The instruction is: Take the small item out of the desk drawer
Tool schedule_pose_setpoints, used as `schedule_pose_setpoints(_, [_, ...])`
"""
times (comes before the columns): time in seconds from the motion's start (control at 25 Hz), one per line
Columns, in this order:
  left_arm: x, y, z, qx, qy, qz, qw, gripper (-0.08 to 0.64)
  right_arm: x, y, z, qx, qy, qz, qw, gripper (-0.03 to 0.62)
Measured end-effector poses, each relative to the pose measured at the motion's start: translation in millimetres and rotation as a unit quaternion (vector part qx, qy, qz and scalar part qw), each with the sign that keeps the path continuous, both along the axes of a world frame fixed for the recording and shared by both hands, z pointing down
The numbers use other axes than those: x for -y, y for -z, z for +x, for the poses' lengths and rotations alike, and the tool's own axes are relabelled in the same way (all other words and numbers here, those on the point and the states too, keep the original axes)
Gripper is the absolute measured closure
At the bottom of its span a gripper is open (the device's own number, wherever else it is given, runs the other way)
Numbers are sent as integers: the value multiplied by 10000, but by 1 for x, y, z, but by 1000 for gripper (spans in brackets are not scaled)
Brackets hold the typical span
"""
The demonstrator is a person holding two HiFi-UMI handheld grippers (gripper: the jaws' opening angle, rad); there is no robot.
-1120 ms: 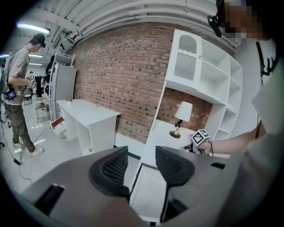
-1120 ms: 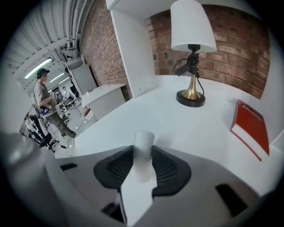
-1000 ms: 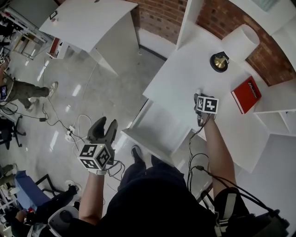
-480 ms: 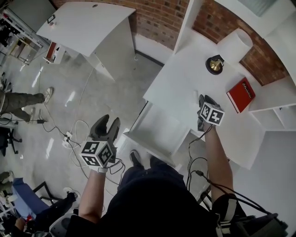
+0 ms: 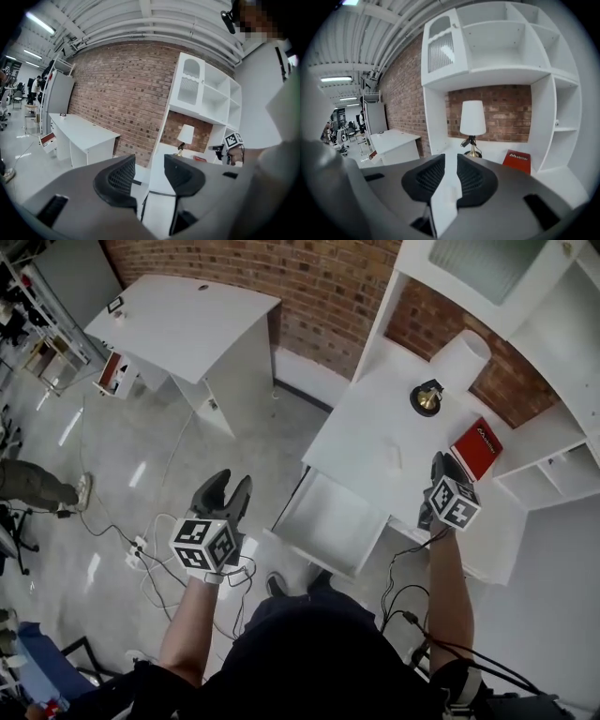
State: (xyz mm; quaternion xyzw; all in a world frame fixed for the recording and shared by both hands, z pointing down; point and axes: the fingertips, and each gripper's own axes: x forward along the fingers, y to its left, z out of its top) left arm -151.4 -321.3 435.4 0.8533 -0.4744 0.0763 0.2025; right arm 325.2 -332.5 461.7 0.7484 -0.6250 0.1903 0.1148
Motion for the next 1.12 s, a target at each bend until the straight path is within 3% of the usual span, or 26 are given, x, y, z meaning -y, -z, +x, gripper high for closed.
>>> schedule_pose_setpoints(0.32, [3, 70, -22, -178, -125, 856, 9961, 379, -48, 128, -64, -441, 228, 1251, 9909, 551])
schedule_pose_setpoints(0.48, [4, 105, -24, -206, -402, 1330, 9901, 383, -80, 174, -106, -707, 347, 1717, 9820, 566])
schedule_pose_setpoints(0.64, [5, 132, -14, -459, -523, 1630, 9842, 387, -108, 204, -135, -1028, 444, 2025, 9729, 578])
schedule_pose_setpoints(0.88, [-15, 165, 20, -683, -714, 1821, 9783, 391, -140, 238, -148, -1407, 540, 2437, 9581, 580])
schedule_pose_setpoints(1.12, [-41, 209, 44, -566, -582, 2235, 9713, 396, -165, 250, -136, -1436, 759, 2665, 9500, 580])
